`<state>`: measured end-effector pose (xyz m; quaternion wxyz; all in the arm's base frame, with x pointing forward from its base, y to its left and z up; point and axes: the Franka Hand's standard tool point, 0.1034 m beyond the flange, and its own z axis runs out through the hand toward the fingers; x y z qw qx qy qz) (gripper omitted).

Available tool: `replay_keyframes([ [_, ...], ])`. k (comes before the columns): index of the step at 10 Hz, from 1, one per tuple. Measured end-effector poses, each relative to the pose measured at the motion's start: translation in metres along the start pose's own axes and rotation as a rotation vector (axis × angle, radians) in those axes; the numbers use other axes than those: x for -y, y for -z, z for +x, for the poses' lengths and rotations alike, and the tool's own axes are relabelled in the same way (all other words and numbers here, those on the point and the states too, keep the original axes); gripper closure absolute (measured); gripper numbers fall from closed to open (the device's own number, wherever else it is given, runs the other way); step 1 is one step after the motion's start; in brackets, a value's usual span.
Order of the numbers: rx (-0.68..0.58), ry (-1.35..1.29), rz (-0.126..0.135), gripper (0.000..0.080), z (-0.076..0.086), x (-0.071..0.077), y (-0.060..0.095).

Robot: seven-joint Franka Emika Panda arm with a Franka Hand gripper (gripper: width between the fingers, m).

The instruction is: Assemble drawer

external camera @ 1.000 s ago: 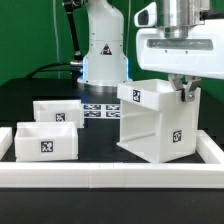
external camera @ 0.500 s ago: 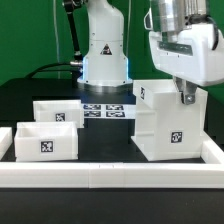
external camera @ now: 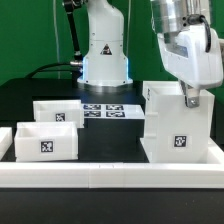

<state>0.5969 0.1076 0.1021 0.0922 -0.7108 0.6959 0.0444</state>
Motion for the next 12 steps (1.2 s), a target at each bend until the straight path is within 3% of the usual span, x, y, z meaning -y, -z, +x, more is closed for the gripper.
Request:
replay_keyframes([
  [8, 0.0, 0.004, 0.042, 0.0762, -0.001, 0.035, 0.0],
  [12, -0.001, 0.006, 0.041, 0.0762, 0.0, 0.039, -0.001],
])
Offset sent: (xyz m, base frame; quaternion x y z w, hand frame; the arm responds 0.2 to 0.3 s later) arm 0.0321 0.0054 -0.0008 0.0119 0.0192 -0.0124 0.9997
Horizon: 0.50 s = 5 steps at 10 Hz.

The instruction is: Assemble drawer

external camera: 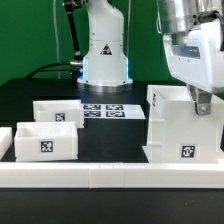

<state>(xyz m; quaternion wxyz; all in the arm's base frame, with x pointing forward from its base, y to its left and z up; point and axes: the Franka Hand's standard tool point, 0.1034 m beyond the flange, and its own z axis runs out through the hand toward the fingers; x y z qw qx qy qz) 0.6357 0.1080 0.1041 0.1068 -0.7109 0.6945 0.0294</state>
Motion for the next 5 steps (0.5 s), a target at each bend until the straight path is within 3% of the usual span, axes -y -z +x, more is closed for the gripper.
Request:
replay_keyframes([
  [2, 0.0, 0.005, 0.0, 0.0762, -0.0003, -0.0002, -0.0002],
  [3, 0.0, 0.009, -0.001, 0.0577, -0.0006, -0.0003, -0.0004],
  [5, 0.002, 0.087, -0.009, 0.0298, -0.0005, -0.0048, 0.002],
])
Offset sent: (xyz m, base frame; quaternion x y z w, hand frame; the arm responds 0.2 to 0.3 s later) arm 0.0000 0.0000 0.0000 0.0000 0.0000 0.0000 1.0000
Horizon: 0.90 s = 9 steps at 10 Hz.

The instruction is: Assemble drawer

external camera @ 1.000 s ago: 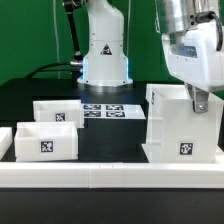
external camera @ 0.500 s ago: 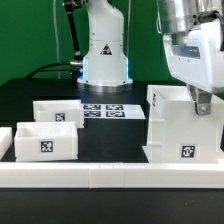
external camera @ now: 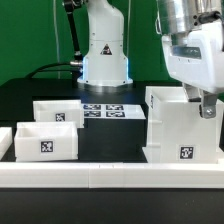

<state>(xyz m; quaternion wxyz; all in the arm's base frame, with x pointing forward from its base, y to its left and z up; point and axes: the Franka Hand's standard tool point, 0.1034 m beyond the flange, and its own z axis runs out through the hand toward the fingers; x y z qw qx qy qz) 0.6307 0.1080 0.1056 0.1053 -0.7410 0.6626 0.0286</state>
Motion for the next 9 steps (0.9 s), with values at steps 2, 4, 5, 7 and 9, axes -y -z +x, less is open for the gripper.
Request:
replay_keyframes([
  [2, 0.024, 0.143, -0.041, 0.0178, 0.0, -0.007, 0.021],
  [4, 0.028, 0.272, -0.027, 0.0158, 0.005, -0.014, 0.045],
  [5, 0.037, 0.333, -0.024, 0.0151, 0.013, -0.022, 0.05],
  [7, 0.044, 0.333, -0.025, 0.0151, 0.017, -0.029, 0.052],
  [9, 0.04, 0.439, -0.036, 0.0151, 0.018, -0.031, 0.049],
])
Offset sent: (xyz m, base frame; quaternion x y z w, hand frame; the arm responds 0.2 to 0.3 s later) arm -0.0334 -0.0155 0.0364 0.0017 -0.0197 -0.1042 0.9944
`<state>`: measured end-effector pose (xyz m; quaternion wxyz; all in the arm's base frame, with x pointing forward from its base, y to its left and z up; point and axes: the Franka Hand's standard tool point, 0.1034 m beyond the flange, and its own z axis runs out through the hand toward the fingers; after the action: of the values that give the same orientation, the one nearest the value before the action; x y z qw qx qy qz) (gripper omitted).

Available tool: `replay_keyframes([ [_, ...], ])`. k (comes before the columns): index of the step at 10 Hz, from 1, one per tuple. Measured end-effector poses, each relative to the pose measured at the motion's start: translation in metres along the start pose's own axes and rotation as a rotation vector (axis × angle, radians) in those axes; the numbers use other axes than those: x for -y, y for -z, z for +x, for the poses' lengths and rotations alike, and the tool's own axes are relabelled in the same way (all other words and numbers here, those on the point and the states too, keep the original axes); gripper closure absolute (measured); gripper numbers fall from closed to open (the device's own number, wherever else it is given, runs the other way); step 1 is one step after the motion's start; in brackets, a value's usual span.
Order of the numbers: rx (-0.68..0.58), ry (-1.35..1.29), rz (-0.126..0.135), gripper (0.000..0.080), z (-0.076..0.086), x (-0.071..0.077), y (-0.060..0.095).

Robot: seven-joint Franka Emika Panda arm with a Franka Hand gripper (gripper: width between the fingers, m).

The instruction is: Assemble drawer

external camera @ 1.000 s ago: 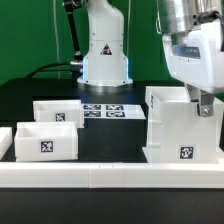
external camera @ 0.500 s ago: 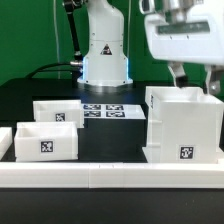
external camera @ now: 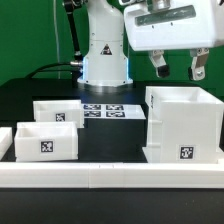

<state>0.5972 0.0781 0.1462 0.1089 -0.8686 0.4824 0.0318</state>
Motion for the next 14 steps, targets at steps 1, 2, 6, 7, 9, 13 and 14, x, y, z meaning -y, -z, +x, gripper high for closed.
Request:
replay_keyframes([
  [1, -0.003, 0.239, -0.053, 0.0151, 0.003, -0.011, -0.005],
  [2, -0.006, 0.408, -0.08, 0.0151, 0.01, -0.017, -0.001],
  [6, 0.011, 0.876, -0.088, 0.0151, 0.029, -0.028, -0.001],
  [7, 0.015, 0.957, -0.088, 0.0151, 0.031, -0.03, -0.001],
  [9, 0.008, 1.103, -0.103, 0.0151, 0.057, -0.062, 0.001],
  [13, -0.02, 1.157, -0.123, 0.0151, 0.1, -0.115, -0.003],
  [14, -0.018, 1.159, -0.125, 0.0151, 0.102, -0.117, -0.006],
])
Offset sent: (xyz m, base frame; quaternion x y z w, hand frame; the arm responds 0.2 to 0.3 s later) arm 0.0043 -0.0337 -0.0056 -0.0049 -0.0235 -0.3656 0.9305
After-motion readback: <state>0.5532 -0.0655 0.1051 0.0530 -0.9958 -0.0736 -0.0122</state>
